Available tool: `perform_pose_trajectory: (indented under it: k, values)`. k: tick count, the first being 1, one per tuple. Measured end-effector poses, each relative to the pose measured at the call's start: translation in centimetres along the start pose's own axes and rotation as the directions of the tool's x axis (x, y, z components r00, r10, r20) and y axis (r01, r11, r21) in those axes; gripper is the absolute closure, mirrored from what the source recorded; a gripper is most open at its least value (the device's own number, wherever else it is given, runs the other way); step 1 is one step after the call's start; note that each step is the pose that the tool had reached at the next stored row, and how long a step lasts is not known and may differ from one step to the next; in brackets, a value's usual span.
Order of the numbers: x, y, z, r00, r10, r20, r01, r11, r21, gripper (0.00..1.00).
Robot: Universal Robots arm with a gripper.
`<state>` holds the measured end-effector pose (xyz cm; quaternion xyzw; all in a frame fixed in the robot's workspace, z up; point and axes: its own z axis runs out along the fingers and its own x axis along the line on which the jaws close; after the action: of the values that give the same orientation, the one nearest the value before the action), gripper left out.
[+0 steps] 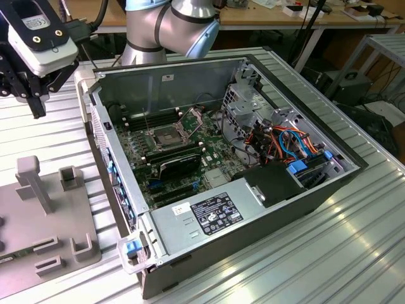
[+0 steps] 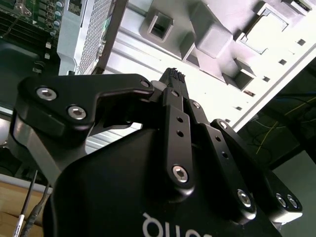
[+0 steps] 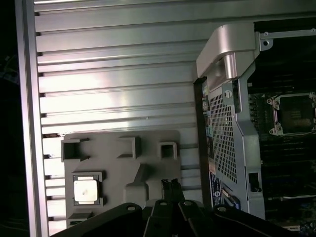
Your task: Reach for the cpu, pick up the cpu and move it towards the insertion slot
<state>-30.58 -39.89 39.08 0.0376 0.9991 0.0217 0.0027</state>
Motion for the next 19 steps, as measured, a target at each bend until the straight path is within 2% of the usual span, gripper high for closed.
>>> perform_pose_trajectory:
  k: [7,19]
  values:
    - [0.61,-0.05,0.0,1.0,0.0,-0.0002,0.0,1.0,0.0,0.89]
    - [2.22,-0.17,0.0,1.0,0.0,-0.0006,0.0,1.0,0.0,0.89]
